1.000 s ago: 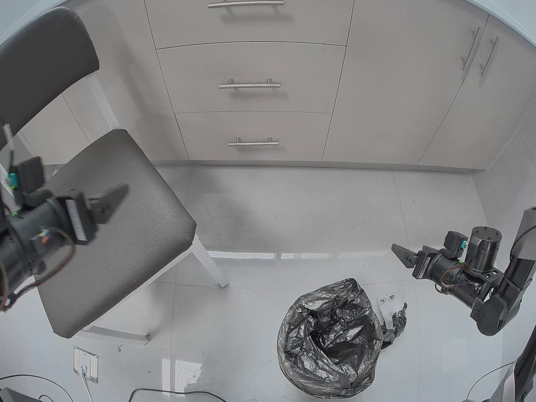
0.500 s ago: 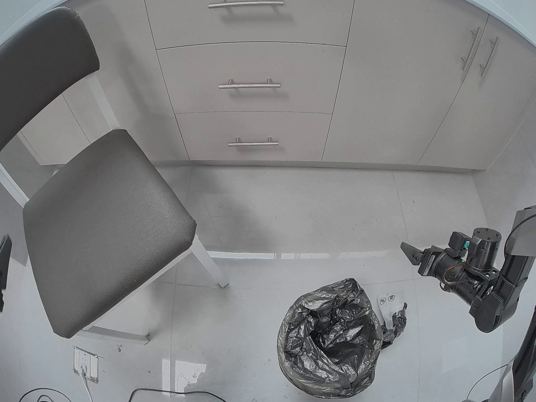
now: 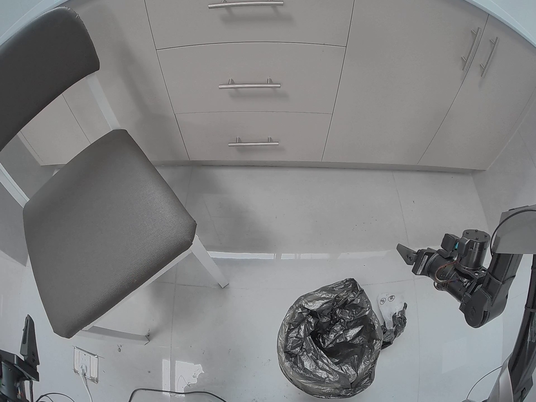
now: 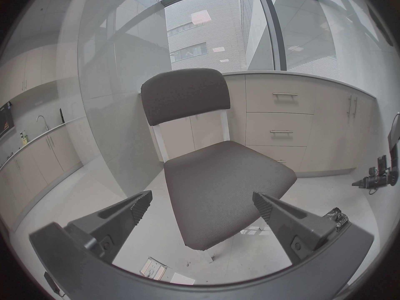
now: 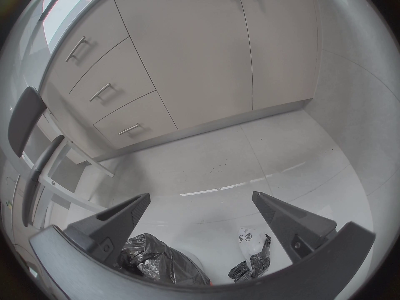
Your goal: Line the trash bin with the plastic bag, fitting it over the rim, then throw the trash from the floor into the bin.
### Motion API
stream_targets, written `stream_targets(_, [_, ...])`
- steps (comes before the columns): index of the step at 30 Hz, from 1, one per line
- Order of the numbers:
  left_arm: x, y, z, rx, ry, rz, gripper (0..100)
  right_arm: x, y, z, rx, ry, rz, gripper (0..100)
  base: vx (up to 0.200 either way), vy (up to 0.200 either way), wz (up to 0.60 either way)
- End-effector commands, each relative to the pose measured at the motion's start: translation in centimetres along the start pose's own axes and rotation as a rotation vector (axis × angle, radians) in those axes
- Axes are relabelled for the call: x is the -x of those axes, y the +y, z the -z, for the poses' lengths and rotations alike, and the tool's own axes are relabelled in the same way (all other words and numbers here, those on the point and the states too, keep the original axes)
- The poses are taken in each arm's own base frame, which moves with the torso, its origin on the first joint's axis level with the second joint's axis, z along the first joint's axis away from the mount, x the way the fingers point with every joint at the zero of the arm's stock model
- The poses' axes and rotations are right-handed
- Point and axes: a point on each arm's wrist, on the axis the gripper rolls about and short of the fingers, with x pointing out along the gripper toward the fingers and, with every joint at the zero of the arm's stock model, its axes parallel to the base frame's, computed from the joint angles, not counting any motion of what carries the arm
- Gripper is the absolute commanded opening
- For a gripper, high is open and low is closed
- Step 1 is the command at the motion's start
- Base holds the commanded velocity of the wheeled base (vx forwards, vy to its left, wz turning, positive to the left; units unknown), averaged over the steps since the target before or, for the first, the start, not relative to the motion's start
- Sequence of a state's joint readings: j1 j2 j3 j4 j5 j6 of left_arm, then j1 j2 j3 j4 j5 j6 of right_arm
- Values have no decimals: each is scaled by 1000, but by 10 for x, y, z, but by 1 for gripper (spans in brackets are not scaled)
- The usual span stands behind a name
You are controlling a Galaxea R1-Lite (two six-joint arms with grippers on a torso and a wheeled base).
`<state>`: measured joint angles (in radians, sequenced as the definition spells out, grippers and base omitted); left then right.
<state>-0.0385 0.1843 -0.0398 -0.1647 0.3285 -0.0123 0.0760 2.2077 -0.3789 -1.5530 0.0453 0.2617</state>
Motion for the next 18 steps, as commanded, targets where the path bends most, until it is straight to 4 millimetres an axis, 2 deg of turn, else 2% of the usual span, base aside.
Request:
stream_targets(1, [6, 1, 13, 12, -25, -10, 100, -11, -4, 9, -2, 9, 7, 100, 0, 0, 0])
stream_targets(5, [7, 1, 17, 0, 2, 11, 100, -15, -9, 6, -4, -7, 15, 100, 0, 0, 0])
stream_targets(13, [9, 1, 23, 17, 32, 45, 100, -31, -14, 13, 3, -9, 22, 100, 0, 0, 0])
stream_targets(18, [10, 1, 24, -17, 36, 50, 100, -54, -20, 26, 46, -7, 27, 100, 0, 0, 0])
